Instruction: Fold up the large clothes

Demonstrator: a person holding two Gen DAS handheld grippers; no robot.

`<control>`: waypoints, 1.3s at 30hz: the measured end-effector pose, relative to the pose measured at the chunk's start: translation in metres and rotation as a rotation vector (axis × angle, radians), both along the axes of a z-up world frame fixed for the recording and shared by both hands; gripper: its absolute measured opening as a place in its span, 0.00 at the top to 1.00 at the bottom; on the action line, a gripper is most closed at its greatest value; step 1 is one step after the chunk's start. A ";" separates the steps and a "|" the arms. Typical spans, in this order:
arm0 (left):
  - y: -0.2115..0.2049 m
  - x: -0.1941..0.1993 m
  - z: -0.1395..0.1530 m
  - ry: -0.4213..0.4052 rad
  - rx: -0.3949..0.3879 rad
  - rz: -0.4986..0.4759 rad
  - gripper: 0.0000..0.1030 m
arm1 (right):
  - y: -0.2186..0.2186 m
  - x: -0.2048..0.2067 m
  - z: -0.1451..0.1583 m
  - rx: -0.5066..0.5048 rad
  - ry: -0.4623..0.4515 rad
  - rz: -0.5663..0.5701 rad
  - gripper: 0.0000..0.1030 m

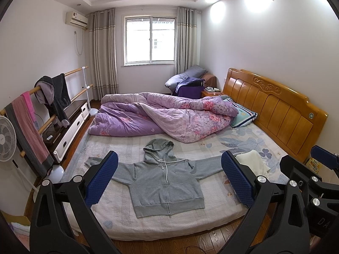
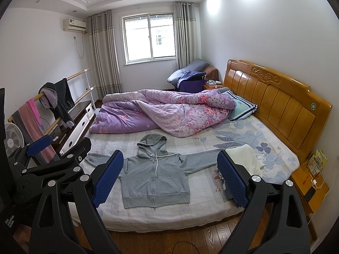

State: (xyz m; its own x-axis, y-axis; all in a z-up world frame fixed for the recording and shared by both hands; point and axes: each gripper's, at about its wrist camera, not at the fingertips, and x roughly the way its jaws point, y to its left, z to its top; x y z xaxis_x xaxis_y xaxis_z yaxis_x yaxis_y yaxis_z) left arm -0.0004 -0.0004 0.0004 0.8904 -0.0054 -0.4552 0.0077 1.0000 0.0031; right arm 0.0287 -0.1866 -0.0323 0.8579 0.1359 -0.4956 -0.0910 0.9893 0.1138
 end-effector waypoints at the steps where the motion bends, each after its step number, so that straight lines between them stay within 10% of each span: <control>1: 0.000 0.000 0.000 0.001 0.000 -0.001 0.05 | -0.001 0.000 0.000 0.000 0.001 0.000 0.16; 27: 0.002 0.043 -0.045 0.043 0.003 -0.011 0.05 | 0.015 0.027 -0.016 -0.004 0.053 -0.010 0.16; 39: -0.022 0.124 -0.075 0.164 0.007 0.023 0.05 | 0.000 0.114 -0.048 0.004 0.144 0.074 0.16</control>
State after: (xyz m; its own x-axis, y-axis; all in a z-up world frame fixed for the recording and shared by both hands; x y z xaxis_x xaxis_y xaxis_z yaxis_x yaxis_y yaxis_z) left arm 0.1236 -0.0220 -0.0742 0.8039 0.0179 -0.5946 -0.0146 0.9998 0.0102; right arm 0.1430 -0.1870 -0.0802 0.7655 0.1983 -0.6121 -0.1458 0.9800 0.1351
